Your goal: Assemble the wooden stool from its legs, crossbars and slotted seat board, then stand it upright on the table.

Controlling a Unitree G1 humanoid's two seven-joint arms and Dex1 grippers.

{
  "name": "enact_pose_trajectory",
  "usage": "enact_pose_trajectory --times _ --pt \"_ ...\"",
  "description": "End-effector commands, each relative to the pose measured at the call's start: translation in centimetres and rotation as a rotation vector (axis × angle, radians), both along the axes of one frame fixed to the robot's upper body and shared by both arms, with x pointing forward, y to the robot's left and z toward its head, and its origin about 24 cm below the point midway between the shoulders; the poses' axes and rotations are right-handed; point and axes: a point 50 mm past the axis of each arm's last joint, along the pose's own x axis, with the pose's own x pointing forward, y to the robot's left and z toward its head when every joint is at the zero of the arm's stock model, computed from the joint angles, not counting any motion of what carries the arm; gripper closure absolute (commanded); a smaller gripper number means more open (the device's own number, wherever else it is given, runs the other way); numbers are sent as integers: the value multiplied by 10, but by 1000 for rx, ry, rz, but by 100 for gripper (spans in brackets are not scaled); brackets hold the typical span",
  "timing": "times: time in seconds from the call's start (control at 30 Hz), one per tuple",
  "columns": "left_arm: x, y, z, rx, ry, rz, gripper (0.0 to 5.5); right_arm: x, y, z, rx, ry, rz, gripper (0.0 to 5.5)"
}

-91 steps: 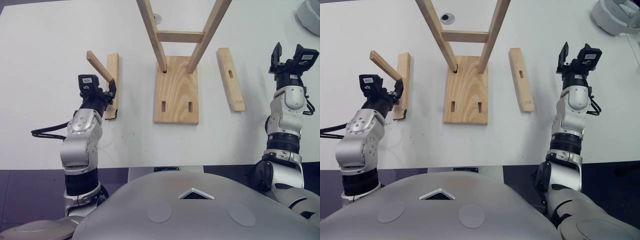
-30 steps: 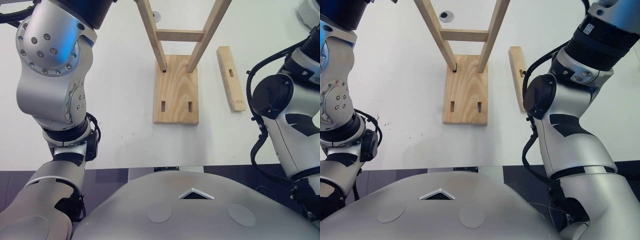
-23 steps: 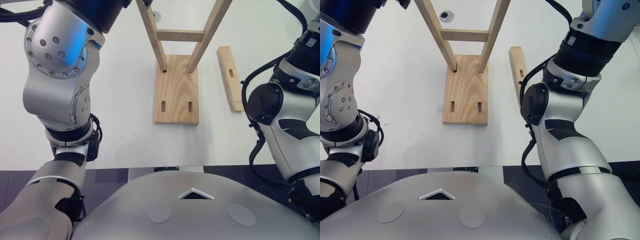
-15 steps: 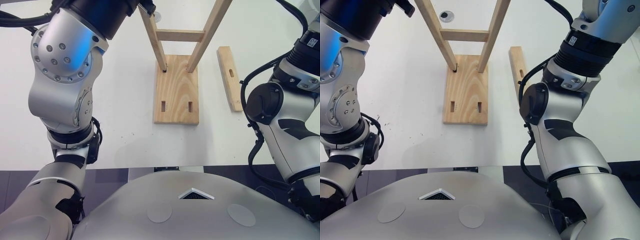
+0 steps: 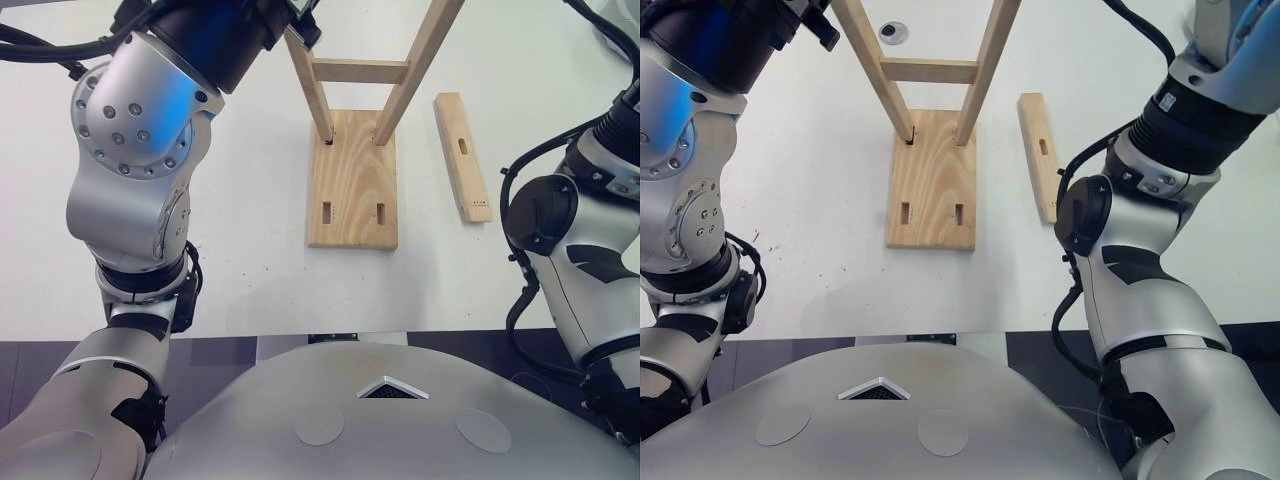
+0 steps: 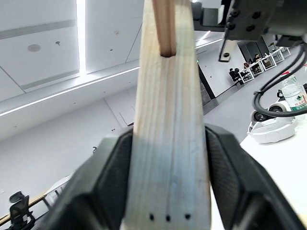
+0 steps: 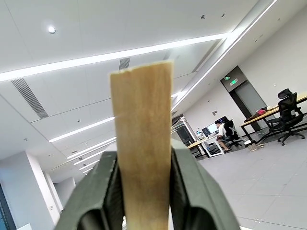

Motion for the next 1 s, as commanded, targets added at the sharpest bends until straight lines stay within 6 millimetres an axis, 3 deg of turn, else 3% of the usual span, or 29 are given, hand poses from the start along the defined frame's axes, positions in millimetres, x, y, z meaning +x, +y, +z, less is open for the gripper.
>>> enact_pose_trajectory --times 0.03,0.17,0.3,0.4,0.47,0.6,0.7,0.83,1.0 --pt "5 17 -2 -20 24 105 260 -13 -24 -3 25 8 -175 445" --pt "-13 41 -13 -73 97 127 192 -38 -48 -28 70 94 -320 445" --pt "-45 55 -44 -123 263 -7 126 -64 -61 -55 53 196 -393 445" --pt "-44 86 -102 -27 528 201 98 -76 -57 -91 -99 302 -481 445" --pt "-47 101 -139 -69 704 309 98 -88 -46 -122 -209 388 -488 445" --pt "-49 100 -188 -58 884 332 98 -105 -50 -165 -289 515 -557 445" --pt "-58 92 -217 -32 989 313 98 -110 -57 -178 -329 539 -573 445" --pt "-67 79 -231 30 1042 284 98 -107 -60 -180 -371 522 -579 445" --pt "-58 67 -223 38 1022 246 98 -105 -58 -196 -450 542 -626 445"
